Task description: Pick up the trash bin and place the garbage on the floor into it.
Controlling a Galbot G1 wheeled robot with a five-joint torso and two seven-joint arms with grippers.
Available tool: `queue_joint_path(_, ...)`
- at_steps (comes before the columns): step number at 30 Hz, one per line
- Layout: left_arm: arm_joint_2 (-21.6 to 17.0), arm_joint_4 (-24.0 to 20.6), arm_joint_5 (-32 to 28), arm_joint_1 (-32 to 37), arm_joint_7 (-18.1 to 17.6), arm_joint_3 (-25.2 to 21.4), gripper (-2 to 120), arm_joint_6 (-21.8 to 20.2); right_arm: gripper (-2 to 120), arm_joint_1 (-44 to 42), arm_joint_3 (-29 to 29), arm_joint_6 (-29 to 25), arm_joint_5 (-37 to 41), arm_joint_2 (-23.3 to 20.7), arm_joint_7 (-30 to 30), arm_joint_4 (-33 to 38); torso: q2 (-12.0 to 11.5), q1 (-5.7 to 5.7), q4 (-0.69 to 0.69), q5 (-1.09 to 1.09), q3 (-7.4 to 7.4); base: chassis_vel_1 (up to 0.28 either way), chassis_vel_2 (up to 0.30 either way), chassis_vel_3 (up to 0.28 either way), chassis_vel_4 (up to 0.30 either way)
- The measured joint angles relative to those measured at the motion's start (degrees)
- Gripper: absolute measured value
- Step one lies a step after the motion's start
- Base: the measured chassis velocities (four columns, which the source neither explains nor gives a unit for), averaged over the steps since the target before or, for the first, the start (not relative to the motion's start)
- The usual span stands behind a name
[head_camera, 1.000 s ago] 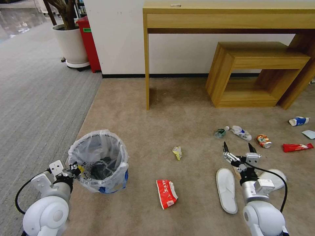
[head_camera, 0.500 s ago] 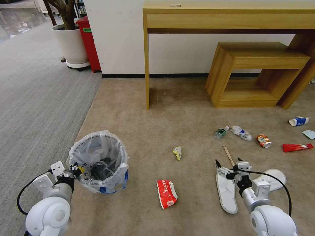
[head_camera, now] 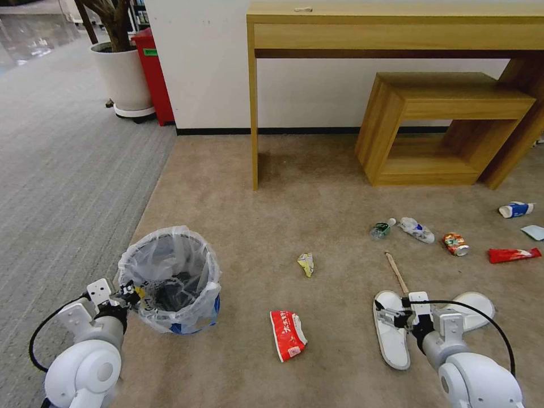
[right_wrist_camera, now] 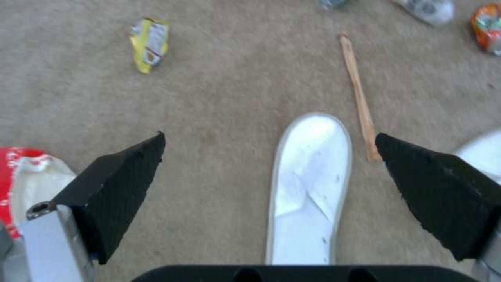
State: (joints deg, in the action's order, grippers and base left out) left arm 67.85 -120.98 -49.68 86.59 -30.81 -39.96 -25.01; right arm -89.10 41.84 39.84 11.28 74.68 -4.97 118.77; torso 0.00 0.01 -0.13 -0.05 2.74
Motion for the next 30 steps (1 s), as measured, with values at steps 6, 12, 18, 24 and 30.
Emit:
queue_joint_path(6,0.0,0.2,0.0,0.0,0.1,0.1,2,0.1,100,-0.1,-0.4,0.9,0.8,0.5,1.9,-0.9,0.0,0.0,0.0,0.0,0.0,0.0,0.0,0.0,0.0)
queue_joint_path(12,-0.2,0.3,0.0,-0.1,0.1,0.1,2,0.1,100,0.1,-1.1,2.3,1.4,0.8,3.2,-1.9,0.0,0.0,0.0,0.0,0.0,0.0,0.0,0.0,0.0)
queue_joint_path(18,-0.2,0.4,0.1,-0.3,0.1,0.0,2,0.1,100,1.2,-2.2,2.6,1.6,1.4,4.0,-4.6,0.0,0.0,0.0,0.01,0.0,0.0,0.0,0.0,0.0)
queue_joint_path(24,0.1,0.4,0.2,-0.4,0.1,0.3,2,-0.1,100,1.7,-2.7,2.6,1.2,1.8,3.4,-6.5,0.0,0.0,0.0,0.0,0.0,0.0,0.0,0.0,0.0)
queue_joint_path(30,0.3,0.7,0.5,-0.5,0.0,0.3,2,-0.1,100,2.7,-3.5,1.9,0.6,2.4,3.2,-8.5,0.0,0.0,0.0,0.0,0.0,0.0,0.0,0.0,0.0)
